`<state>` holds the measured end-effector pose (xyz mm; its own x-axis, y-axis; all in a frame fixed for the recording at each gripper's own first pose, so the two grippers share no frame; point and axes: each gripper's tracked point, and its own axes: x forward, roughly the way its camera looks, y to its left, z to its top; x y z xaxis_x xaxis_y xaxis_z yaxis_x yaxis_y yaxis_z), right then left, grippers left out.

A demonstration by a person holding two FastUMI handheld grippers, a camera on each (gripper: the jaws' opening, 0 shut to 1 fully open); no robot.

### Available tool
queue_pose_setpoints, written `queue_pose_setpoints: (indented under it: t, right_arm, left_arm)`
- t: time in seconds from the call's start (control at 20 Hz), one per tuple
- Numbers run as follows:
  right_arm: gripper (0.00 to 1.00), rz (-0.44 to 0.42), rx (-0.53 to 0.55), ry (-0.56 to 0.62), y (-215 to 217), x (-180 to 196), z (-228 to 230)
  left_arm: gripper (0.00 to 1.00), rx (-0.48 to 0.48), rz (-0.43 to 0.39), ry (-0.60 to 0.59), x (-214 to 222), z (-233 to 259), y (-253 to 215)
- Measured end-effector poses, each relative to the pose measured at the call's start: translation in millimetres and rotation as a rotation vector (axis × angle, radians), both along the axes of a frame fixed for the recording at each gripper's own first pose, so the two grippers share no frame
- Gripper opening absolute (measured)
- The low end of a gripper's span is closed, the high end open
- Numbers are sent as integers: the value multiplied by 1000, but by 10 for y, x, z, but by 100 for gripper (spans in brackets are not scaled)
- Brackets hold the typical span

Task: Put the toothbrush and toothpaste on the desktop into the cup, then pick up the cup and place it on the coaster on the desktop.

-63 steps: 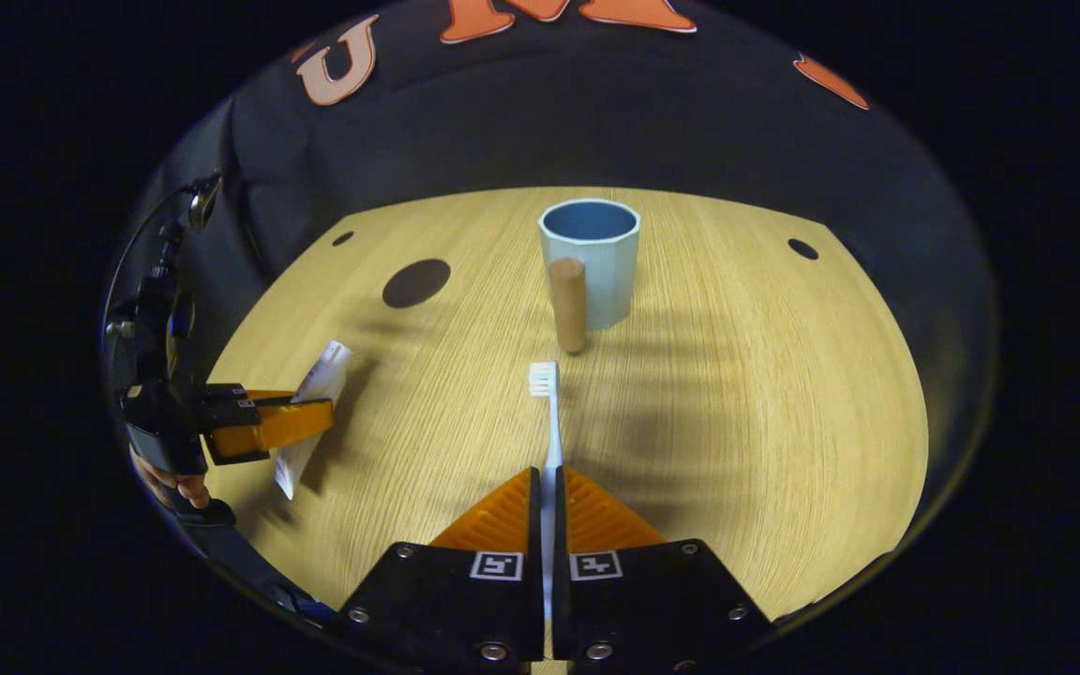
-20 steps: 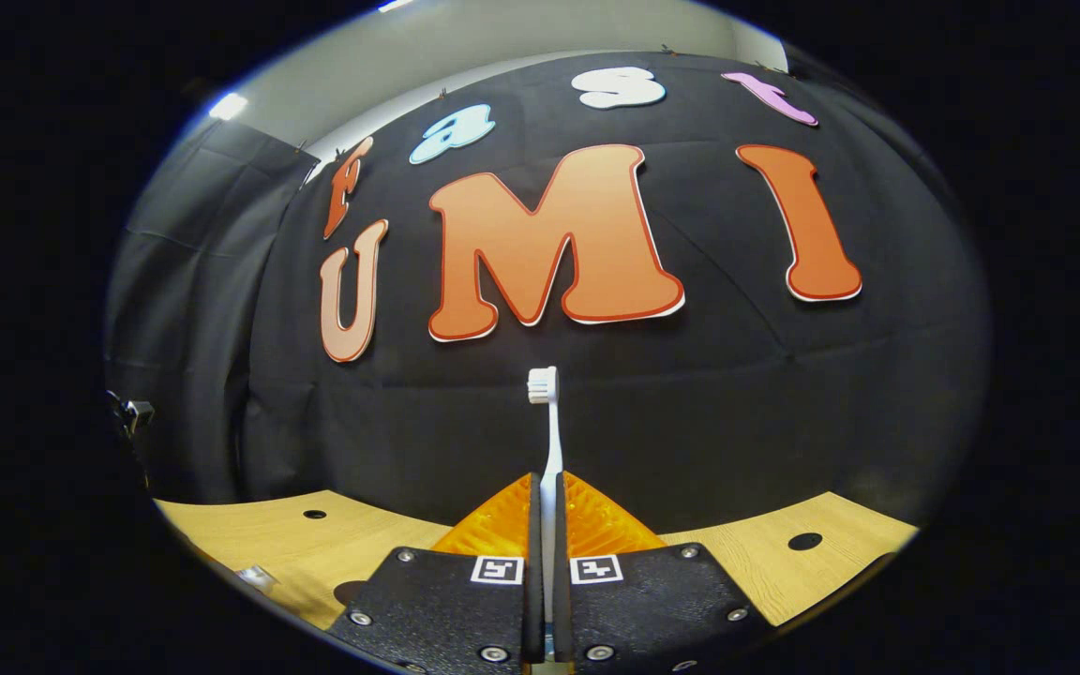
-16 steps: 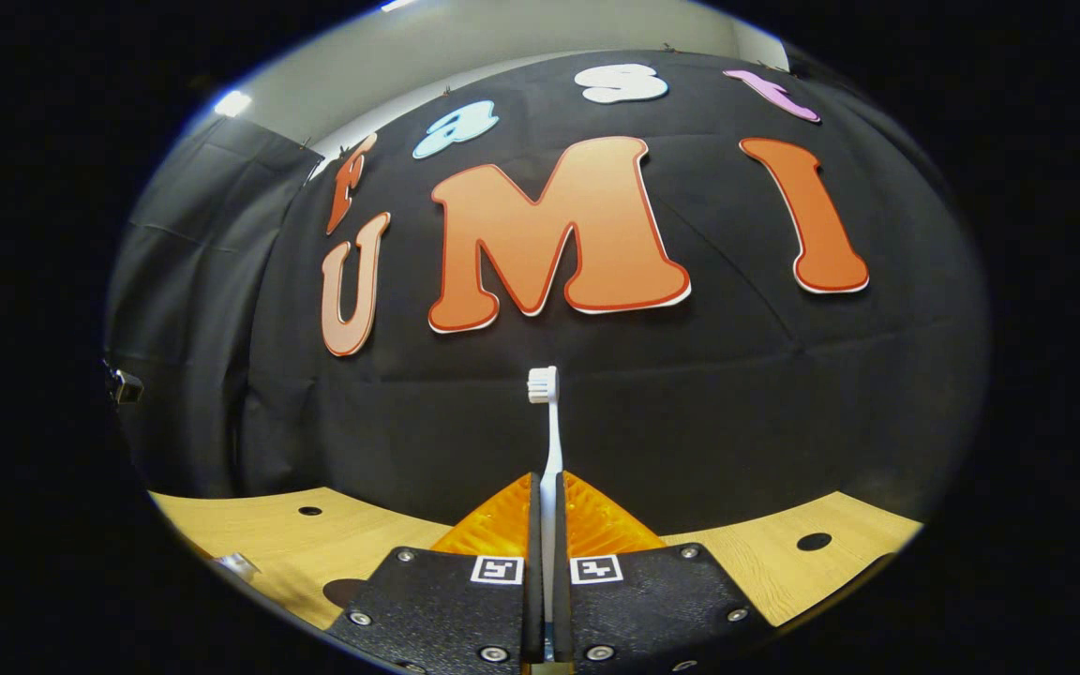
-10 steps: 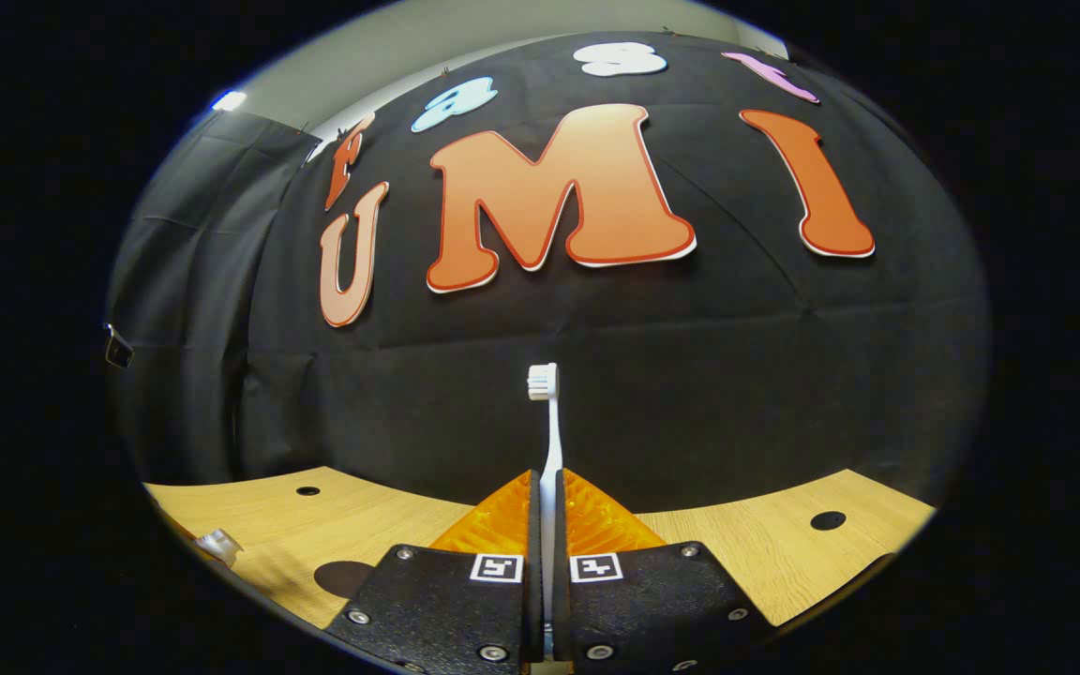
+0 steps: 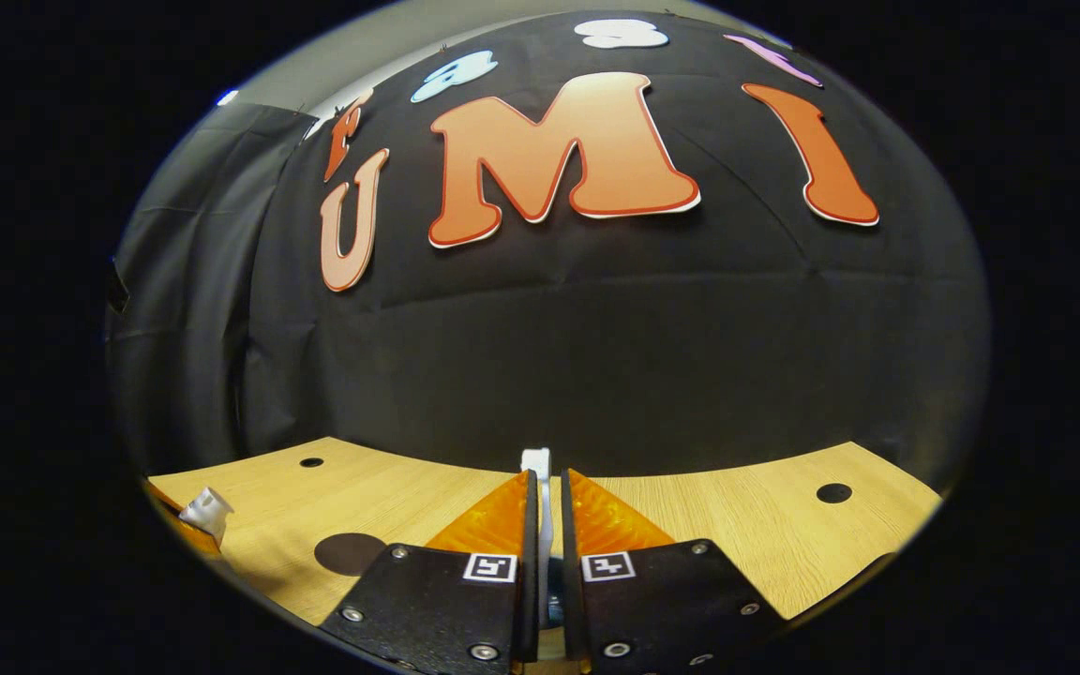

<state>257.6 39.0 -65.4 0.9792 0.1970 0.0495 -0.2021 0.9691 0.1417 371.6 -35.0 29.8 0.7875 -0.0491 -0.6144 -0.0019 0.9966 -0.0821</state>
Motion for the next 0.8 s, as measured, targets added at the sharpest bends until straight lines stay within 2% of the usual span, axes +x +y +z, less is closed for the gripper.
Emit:
queue_pose_setpoints:
  t: [0.1, 0.15, 0.2, 0.25, 0.45, 0.65, 0.8]
  right_arm:
    - [22, -7, -15, -1, -54, -84, 27]
    - [34, -9, -14, -1, -82, -126, 45]
    - [41, -11, -9, 5, -115, -159, 61]
    - [55, -14, -6, 21, -151, -202, 58]
    - [84, -48, 7, 89, -375, -421, 22]
    - [93, -58, 69, 103, -570, -704, 123]
    - [97, -82, 57, 92, -748, -898, 170]
  left_arm:
    - [16, 7, -11, -37, 152, 73, -87]
    - [16, 5, -17, -52, 226, 101, -127]
    - [17, 2, -22, -69, 292, 99, -145]
    - [16, -4, -29, -85, 364, 97, -175]
    - [16, -18, -60, -155, 635, 165, -250]
    - [16, -41, -87, -258, 862, 266, -369]
    - [16, -79, -100, -331, 1062, 460, -624]
